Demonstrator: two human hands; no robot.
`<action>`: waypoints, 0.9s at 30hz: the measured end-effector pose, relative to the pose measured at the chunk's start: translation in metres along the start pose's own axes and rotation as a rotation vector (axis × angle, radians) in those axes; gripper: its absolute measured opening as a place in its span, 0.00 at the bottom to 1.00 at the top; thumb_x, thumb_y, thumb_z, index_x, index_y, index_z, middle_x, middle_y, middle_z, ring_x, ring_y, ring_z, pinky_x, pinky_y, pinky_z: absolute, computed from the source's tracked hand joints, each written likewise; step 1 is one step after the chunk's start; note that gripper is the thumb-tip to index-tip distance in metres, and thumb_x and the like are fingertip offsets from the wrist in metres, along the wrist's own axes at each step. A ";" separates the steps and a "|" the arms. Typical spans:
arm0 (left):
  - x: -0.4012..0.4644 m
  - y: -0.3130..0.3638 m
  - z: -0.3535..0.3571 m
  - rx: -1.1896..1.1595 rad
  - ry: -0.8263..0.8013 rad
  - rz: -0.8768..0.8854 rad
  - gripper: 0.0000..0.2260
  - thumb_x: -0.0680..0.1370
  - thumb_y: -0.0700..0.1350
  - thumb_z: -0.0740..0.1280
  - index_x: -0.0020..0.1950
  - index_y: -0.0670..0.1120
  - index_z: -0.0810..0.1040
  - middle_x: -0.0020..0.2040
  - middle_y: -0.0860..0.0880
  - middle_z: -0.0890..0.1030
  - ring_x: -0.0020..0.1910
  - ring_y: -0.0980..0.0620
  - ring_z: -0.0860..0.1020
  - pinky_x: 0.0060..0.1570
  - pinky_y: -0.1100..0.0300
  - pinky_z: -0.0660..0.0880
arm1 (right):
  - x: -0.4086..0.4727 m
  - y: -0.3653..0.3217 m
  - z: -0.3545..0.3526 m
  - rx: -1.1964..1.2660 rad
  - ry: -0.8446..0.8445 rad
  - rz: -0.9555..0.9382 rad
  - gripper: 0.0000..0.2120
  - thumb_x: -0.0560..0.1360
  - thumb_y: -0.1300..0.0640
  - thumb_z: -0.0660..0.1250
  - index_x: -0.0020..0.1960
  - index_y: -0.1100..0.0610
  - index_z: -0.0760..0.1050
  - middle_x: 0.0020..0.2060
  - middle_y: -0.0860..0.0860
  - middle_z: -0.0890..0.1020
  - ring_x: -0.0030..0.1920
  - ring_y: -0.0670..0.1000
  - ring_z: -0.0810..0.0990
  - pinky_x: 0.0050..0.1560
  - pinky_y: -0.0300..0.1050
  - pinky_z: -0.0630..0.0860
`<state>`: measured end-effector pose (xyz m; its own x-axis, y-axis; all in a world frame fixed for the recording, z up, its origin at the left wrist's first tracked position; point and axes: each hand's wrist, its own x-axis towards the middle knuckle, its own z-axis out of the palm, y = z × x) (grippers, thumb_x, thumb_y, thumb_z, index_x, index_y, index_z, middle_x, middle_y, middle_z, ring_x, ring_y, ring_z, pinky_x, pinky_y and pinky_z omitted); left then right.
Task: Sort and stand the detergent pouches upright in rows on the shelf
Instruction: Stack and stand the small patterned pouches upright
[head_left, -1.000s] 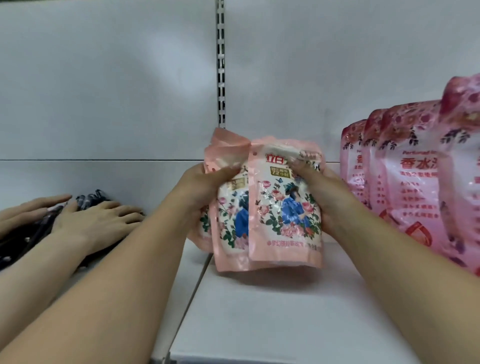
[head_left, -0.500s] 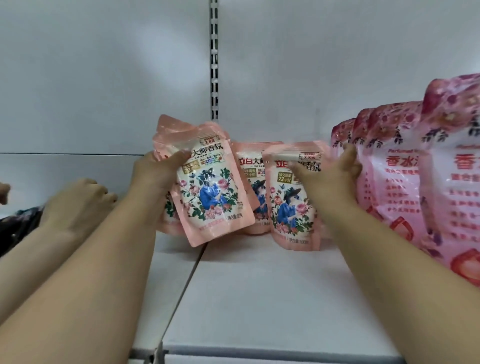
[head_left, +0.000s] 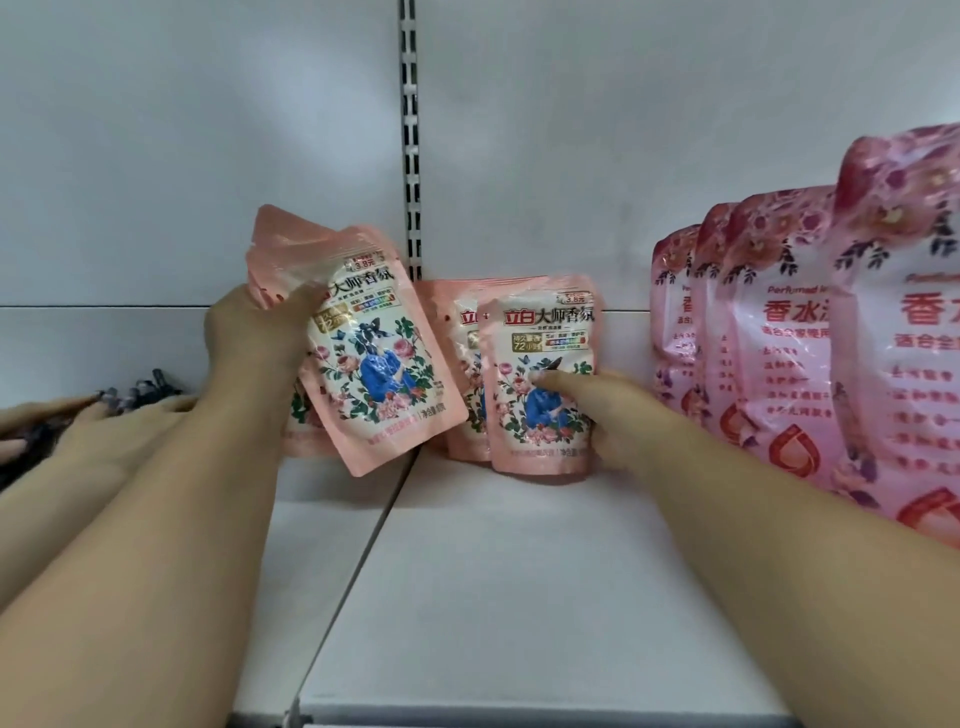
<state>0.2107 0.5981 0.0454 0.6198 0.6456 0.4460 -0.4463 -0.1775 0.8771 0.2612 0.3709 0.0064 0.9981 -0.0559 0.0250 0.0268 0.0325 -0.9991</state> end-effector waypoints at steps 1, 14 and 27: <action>0.001 0.000 0.000 0.020 0.010 0.027 0.10 0.71 0.49 0.72 0.34 0.49 0.74 0.43 0.45 0.83 0.43 0.43 0.82 0.49 0.42 0.77 | -0.001 -0.002 0.002 -0.011 -0.012 0.002 0.14 0.64 0.60 0.76 0.46 0.58 0.77 0.45 0.57 0.83 0.47 0.58 0.82 0.53 0.55 0.78; 0.010 -0.005 -0.009 0.112 0.223 0.145 0.15 0.73 0.50 0.70 0.30 0.49 0.67 0.32 0.53 0.73 0.40 0.47 0.75 0.46 0.50 0.75 | -0.005 0.005 0.024 0.090 0.150 -0.155 0.06 0.71 0.59 0.71 0.46 0.58 0.77 0.41 0.52 0.80 0.42 0.54 0.79 0.46 0.46 0.76; 0.004 -0.002 -0.002 0.074 0.155 0.104 0.15 0.73 0.50 0.70 0.31 0.49 0.69 0.32 0.53 0.73 0.40 0.49 0.75 0.42 0.58 0.69 | -0.004 0.001 -0.010 0.185 0.228 -0.069 0.16 0.68 0.61 0.73 0.54 0.59 0.74 0.50 0.56 0.80 0.49 0.57 0.80 0.52 0.51 0.77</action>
<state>0.2127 0.6019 0.0449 0.4639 0.7265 0.5070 -0.4502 -0.2996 0.8411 0.2570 0.3610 0.0048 0.9559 -0.2867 0.0634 0.1246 0.2007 -0.9717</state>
